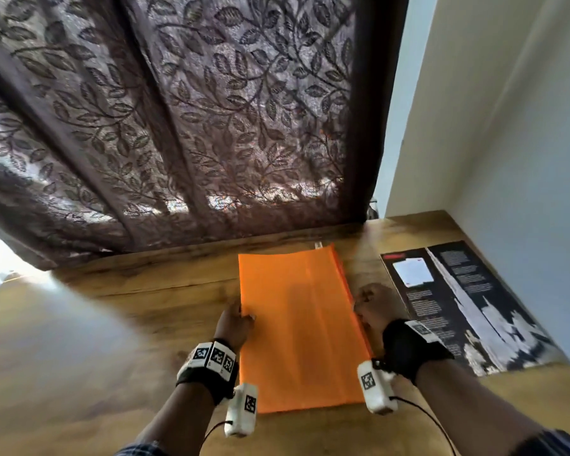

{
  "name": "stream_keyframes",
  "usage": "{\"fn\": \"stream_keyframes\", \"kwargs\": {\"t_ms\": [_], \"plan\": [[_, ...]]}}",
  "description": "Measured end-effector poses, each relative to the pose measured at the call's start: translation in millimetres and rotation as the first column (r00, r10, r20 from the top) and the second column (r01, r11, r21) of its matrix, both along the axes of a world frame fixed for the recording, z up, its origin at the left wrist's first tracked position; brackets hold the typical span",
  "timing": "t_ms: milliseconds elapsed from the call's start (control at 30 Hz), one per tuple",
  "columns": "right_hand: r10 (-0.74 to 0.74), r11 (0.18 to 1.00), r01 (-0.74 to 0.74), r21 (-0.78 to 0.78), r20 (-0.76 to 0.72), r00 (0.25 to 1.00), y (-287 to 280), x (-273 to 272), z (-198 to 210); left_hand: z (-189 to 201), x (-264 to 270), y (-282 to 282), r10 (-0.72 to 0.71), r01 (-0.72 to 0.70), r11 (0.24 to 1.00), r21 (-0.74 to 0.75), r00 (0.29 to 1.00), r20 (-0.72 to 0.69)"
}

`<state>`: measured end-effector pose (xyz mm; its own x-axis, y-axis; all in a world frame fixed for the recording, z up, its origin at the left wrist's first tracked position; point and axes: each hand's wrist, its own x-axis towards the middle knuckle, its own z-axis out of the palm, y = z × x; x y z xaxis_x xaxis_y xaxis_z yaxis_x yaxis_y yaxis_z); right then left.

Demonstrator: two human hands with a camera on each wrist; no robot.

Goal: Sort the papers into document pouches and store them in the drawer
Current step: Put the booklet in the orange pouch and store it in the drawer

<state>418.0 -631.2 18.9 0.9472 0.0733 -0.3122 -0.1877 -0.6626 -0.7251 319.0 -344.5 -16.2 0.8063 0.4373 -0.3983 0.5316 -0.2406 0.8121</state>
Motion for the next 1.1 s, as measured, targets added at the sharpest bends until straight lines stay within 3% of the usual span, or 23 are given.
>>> {"fn": "stream_keyframes", "kwargs": {"t_ms": [33, 133, 233, 300, 467, 800, 1100], "plan": [[0.022, 0.998, -0.022, -0.054, -0.006, 1.000, 0.0, -3.0, -5.9, -12.0, -0.8, 1.1, -0.004, 0.005, 0.999, 0.032, 0.999, -0.037], [0.089, 0.972, -0.088, -0.216, -0.009, 0.996, 0.5, -12.1, -12.2, 10.3, -11.7, -16.2, 0.020, 0.008, 0.982, 0.187, 0.990, -0.142], [0.141, 0.950, -0.133, -0.281, 0.007, 0.990, 2.4, -15.3, -7.0, 11.9, -17.3, -18.5, -0.029, 0.153, 0.875, 0.460, 0.964, -0.265], [0.169, 0.944, -0.157, -0.289, 0.015, 0.986, 5.0, -13.4, -7.0, 11.0, -20.2, -18.2, -0.072, 0.267, 0.807, 0.526, 0.930, -0.361], [0.144, 0.964, -0.143, -0.223, -0.010, 0.989, 8.7, -12.2, -11.2, 12.0, -30.3, -25.5, -0.033, 0.331, 0.712, 0.619, 0.897, -0.442], [0.185, 0.957, -0.146, -0.252, 0.137, 0.973, 6.0, -6.1, -12.6, 3.6, -40.7, -28.2, 0.004, 0.277, 0.713, 0.645, 0.917, -0.399], [0.298, 0.918, -0.275, -0.286, 0.041, 0.954, 11.9, 9.3, -17.5, 3.9, -40.9, -35.0, 0.046, 0.275, 0.699, 0.660, 0.904, -0.425]]}}
